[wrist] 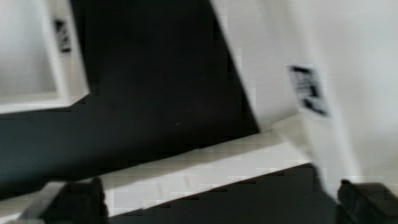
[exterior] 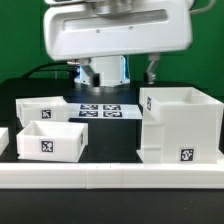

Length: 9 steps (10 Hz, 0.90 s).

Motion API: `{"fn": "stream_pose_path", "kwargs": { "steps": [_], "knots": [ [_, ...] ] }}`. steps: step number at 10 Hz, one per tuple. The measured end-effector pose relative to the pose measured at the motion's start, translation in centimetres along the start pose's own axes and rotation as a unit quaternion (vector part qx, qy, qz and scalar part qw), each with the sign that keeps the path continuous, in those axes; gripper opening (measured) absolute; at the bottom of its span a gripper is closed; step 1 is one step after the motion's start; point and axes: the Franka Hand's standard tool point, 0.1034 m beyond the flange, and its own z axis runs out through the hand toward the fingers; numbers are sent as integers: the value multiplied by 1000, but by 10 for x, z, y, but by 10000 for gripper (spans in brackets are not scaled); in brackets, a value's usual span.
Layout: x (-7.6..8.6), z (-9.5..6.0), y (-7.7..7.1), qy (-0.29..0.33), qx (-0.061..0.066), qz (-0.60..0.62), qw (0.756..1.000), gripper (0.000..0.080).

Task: Assemble drawer

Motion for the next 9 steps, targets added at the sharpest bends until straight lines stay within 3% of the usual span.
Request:
{"fn": "stream_pose_path", "kwargs": {
  "steps": [1,3,4,9],
  "knots": [
    [-4,5,23,16,-9,-19,1000,648],
    [-12,24,54,27,-18,-25,999,648],
    [-16,31,56,25,-18,-23,999,648],
    [-18,33,57,22,-14,-7,1000,648]
  ]
}}
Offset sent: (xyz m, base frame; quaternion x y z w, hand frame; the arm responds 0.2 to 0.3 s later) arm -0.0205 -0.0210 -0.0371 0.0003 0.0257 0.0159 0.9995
